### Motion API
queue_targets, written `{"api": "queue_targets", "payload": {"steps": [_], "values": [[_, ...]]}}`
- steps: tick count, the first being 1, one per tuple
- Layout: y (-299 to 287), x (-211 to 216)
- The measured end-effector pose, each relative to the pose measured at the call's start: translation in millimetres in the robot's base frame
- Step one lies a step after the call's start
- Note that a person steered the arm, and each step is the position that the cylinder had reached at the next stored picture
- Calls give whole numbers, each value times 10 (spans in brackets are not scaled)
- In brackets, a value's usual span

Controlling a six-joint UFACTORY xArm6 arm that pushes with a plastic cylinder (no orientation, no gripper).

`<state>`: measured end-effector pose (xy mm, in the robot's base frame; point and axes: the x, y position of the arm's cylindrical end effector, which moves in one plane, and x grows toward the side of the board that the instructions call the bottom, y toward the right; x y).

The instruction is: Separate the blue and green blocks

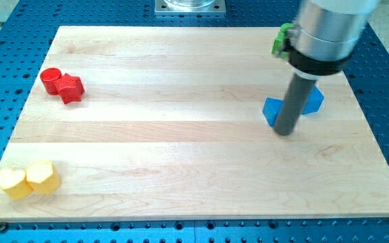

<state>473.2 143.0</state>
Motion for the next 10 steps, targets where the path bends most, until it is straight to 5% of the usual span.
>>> {"api": "queue_targets", "payload": {"steps": [2, 3, 4, 6, 7, 8, 10], "values": [[-199, -187], [-834, -108], [-857, -758], [963, -1444], [1283, -2006], [1206, -2408], [423, -2431]]}}
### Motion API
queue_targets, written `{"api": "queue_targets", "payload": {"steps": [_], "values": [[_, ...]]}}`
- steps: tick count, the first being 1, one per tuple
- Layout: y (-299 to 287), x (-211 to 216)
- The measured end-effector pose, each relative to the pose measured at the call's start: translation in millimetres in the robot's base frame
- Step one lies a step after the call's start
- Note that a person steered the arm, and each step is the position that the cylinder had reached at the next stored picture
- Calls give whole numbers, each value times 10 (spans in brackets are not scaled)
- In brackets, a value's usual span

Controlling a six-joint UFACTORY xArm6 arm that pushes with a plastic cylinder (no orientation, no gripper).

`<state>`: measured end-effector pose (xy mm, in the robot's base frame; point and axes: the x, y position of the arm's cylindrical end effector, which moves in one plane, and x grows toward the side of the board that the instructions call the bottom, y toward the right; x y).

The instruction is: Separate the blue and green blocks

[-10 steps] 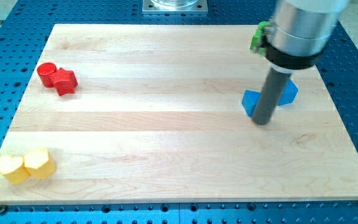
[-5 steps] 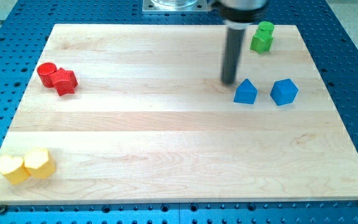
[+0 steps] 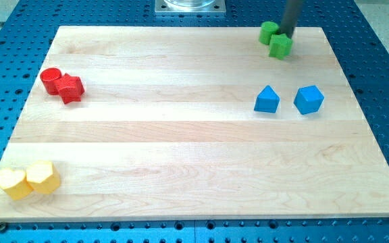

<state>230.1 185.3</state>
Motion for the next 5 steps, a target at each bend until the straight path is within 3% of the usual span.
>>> {"api": "queue_targets", "payload": {"steps": [1, 4, 5], "values": [[-487, 254], [-79, 223], [-594, 505]]}}
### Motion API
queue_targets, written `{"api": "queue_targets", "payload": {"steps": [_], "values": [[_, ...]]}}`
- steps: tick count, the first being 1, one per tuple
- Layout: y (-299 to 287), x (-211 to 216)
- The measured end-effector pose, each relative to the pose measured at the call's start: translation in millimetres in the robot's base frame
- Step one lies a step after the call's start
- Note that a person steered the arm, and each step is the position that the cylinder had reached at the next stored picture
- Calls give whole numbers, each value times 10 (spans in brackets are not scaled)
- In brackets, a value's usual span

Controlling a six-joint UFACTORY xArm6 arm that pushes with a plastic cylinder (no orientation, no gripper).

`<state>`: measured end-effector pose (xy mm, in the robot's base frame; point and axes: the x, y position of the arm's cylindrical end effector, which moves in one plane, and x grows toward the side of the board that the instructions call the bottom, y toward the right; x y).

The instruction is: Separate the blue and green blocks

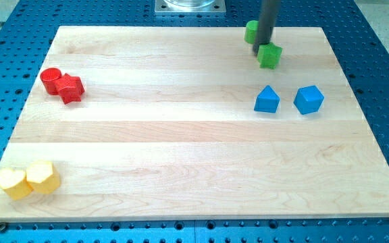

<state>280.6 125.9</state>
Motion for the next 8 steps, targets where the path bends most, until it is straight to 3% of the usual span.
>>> {"api": "queue_targets", "payload": {"steps": [1, 2, 3, 5, 6, 7, 8], "values": [[366, 108], [605, -163], [1256, 135], [-390, 280], [-645, 184], [-851, 757], [-708, 545]]}}
